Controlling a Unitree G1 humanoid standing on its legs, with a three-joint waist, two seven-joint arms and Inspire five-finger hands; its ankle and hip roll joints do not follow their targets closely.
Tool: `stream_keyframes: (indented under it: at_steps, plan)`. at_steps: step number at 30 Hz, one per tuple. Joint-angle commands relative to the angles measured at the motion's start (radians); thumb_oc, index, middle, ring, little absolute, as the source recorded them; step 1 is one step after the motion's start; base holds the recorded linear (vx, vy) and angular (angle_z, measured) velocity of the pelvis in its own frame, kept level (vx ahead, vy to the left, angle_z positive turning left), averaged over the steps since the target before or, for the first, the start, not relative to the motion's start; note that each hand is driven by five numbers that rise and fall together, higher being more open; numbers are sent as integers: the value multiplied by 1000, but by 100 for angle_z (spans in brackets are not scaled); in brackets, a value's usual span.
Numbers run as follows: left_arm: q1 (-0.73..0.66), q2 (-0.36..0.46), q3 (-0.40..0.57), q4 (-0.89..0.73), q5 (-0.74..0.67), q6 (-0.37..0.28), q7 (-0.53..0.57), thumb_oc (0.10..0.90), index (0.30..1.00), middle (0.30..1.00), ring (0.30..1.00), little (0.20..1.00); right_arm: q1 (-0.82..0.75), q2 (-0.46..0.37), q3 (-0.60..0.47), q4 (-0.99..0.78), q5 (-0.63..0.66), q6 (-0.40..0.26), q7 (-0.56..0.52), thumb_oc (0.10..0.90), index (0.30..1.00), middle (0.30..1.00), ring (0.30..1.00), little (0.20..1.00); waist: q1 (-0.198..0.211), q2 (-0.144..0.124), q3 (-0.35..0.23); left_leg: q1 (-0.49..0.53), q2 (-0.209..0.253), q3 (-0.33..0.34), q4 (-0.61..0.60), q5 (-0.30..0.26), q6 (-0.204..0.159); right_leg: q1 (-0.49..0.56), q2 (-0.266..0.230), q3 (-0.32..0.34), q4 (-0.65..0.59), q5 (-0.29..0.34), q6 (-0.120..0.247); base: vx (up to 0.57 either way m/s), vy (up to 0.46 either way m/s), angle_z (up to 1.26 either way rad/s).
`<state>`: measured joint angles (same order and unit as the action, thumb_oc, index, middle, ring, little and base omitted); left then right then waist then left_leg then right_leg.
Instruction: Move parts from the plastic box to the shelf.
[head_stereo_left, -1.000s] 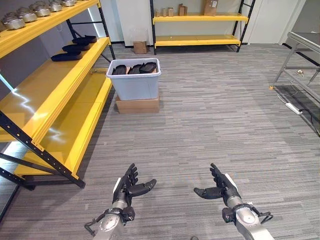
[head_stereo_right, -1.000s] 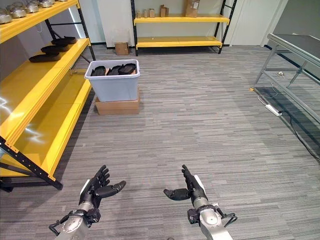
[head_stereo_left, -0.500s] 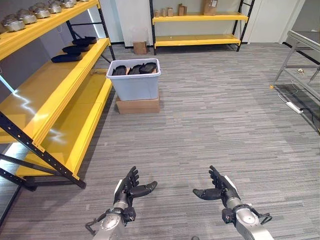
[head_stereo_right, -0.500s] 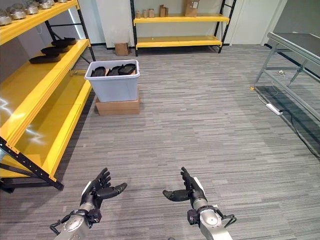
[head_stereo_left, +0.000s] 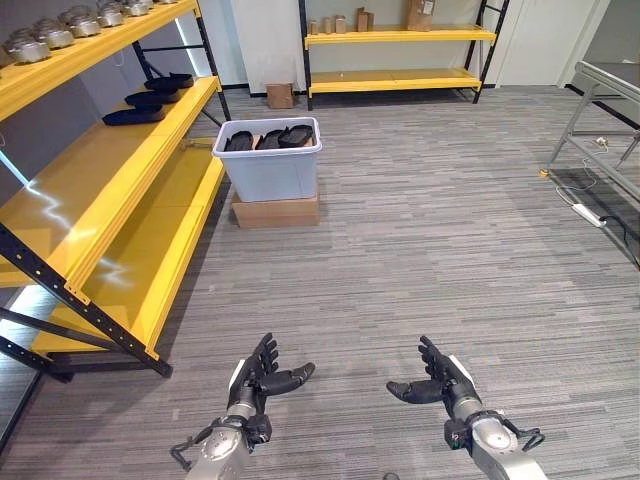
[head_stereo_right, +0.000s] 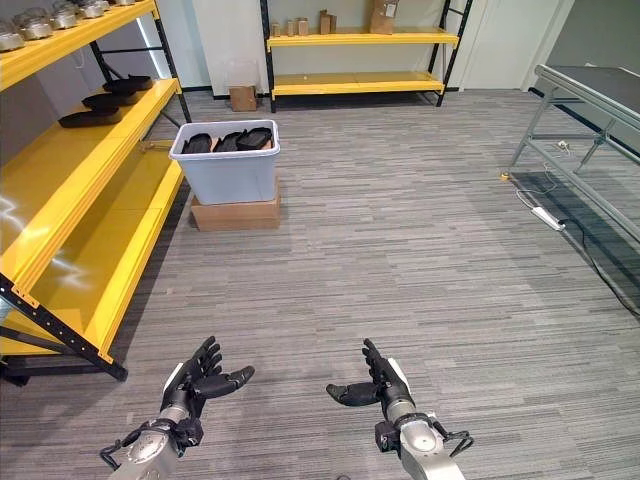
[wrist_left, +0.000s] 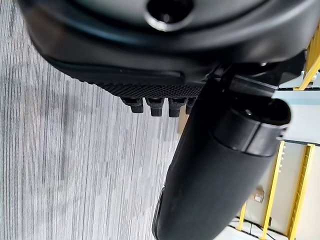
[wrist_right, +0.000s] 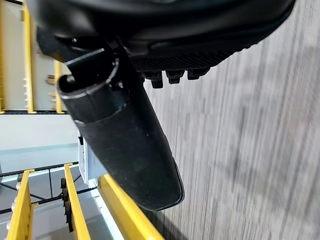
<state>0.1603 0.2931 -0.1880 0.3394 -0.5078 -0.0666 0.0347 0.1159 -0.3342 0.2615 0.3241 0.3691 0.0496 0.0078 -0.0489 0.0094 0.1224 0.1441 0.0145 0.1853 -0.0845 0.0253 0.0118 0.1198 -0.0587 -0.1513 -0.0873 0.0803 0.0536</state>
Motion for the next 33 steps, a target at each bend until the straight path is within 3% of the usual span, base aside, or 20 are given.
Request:
stream_keyframes:
  at_steps: [1, 6, 9, 11, 12, 13, 16, 18, 22, 25, 29, 33]
  plan:
    - [-83, 35, 15, -83, -33, -99, -21, 900, 1000, 1000, 1000, 1000, -67, 20, -22, -91, 75, -74, 32, 900, 1000, 1000, 1000, 1000, 7, -33, -12, 41, -5, 18, -3, -69, -1, 49, -36, -26, 0, -27, 62, 24, 64, 1]
    - [-87, 39, 27, -75, -30, -114, -12, 900, 1000, 1000, 1000, 1000, -65, 28, -32, -91, 72, -124, 50, 900, 1000, 1000, 1000, 1000, 5, -33, -4, 43, -18, 14, -3, -74, 19, 38, -48, -12, 28, -27, 70, 31, 115, 4]
    - [-98, 44, 26, -67, -12, -126, -21, 900, 1000, 1000, 1000, 1000, -76, 33, -35, -103, 86, -144, 59, 900, 1000, 1000, 1000, 1000, 3, -29, 7, 42, -28, 19, -3, -71, 42, 2, -55, -8, 134, -46, 75, 16, 143, 1]
    - [-115, 49, 23, -63, -21, -160, -14, 900, 1000, 1000, 1000, 1000, -90, 36, -35, -104, 113, -147, 68, 900, 1000, 1000, 1000, 1000, 0, -25, 25, 42, -43, 20, -3, -64, 67, -43, -60, -10, 251, -29, 81, -6, 178, -1]
    - [-126, 48, 25, -65, -27, -180, -9, 900, 1000, 1000, 1000, 1000, -95, 46, -28, -104, 205, -145, 108, 900, 1000, 1000, 1000, 1000, 3, -18, 44, 44, -47, 19, 0, -64, 82, -89, -90, -29, 385, 12, 90, 56, 382, -9]
    - [-139, 46, 22, -73, -12, -188, -46, 900, 1000, 1000, 1000, 1000, -91, 94, -21, -94, 255, -167, 163, 900, 1000, 1000, 1000, 1000, 7, 5, 85, 60, -52, 16, 0, -71, 96, -214, -121, -56, 658, 79, 102, 101, 354, -14]
    - [-139, 45, 3, -72, -21, -179, -67, 900, 1000, 1000, 1000, 1000, -65, 83, -36, -104, 246, -168, 169, 900, 1000, 1000, 1000, 1000, -40, -13, 95, 96, -85, -31, -3, -104, 97, -295, -12, -21, 569, 80, 107, 197, 91, 1]
    - [-138, 44, -3, -82, -17, -167, -74, 900, 1000, 1000, 1000, 1000, -49, 77, -47, -110, 242, -173, 165, 900, 1000, 1000, 1000, 1000, -53, -26, 94, 111, -99, -50, -2, -118, 97, -313, 16, -13, 486, 100, 109, 228, -44, 36]
    - [-107, 36, -20, -103, 11, -183, -61, 900, 1000, 1000, 1000, 1000, -8, 63, -100, -123, 290, -198, 156, 900, 1000, 1000, 1000, 1000, -81, -58, 97, 186, -141, -122, 4, -162, 92, -352, 34, -33, 218, 177, 118, 354, -65, 56]
    - [-78, 24, -41, -119, 17, -186, -71, 900, 1000, 1000, 1000, 1000, 25, 53, -123, -133, 282, -223, 153, 900, 1000, 1000, 1000, 1000, -97, -54, 86, 223, -148, -175, 19, -198, 92, -366, 35, -15, 131, 189, 104, 375, -82, 51]
    - [-61, 12, -69, -122, 32, -206, -75, 900, 1000, 1000, 1000, 1000, 31, 39, -124, -130, 281, -245, 139, 900, 1000, 1000, 1000, 1000, -105, -49, 56, 238, -150, -225, 13, -216, 92, -320, 51, 24, 70, 174, 74, 318, -116, 52]
    - [-64, 13, -67, -136, 8, -180, -47, 900, 1000, 1000, 1000, 1000, -6, 32, -95, -118, 261, -221, 97, 900, 1000, 1000, 1000, 1000, -92, -30, 21, 247, -135, -207, 45, -213, 68, -284, 59, -18, 118, 106, 35, 424, -192, 45]
